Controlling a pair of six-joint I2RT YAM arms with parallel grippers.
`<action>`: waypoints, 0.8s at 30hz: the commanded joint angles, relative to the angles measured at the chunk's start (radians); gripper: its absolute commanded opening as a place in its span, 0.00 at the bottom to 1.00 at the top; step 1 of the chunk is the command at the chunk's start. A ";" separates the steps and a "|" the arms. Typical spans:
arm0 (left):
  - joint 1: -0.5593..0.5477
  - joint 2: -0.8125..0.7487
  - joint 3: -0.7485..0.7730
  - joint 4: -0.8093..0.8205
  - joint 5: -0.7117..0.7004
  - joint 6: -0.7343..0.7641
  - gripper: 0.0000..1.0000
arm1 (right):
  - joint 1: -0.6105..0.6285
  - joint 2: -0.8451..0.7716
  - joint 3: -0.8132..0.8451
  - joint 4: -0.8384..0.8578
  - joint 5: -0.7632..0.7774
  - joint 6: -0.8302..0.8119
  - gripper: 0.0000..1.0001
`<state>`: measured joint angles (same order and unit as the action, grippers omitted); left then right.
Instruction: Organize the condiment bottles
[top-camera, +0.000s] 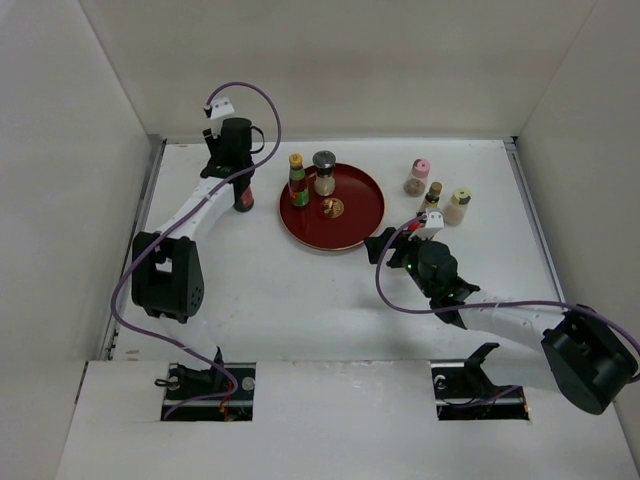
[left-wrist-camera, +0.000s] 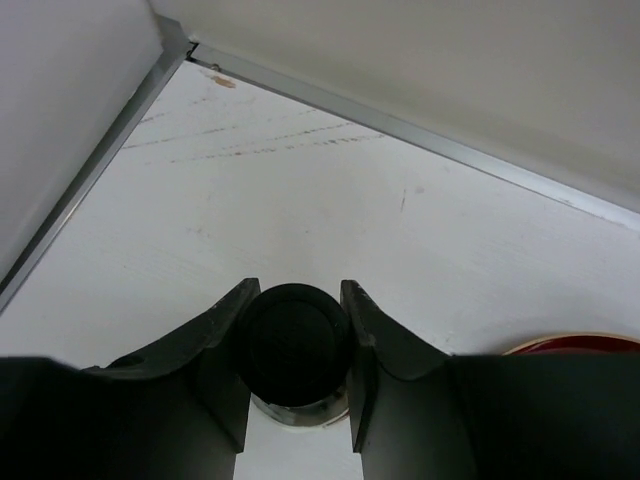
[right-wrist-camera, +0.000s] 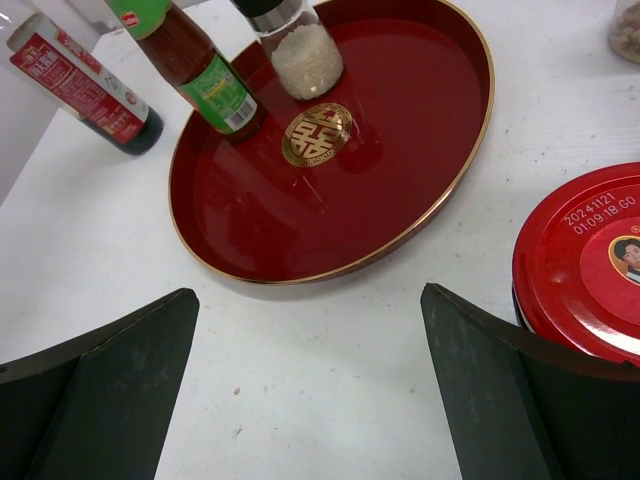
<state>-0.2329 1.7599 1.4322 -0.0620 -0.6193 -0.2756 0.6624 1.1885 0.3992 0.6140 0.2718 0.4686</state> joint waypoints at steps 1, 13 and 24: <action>-0.004 -0.040 0.033 0.037 -0.020 0.007 0.21 | 0.010 -0.018 0.035 0.047 -0.013 0.007 1.00; -0.188 -0.401 -0.127 0.076 -0.122 0.042 0.17 | 0.012 -0.027 0.027 0.059 -0.013 0.013 1.00; -0.406 -0.473 -0.133 0.088 -0.122 0.055 0.16 | 0.012 -0.044 0.027 0.056 -0.013 0.015 1.00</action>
<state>-0.5896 1.2850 1.2560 -0.0875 -0.7303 -0.2367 0.6628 1.1725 0.3996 0.6144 0.2718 0.4694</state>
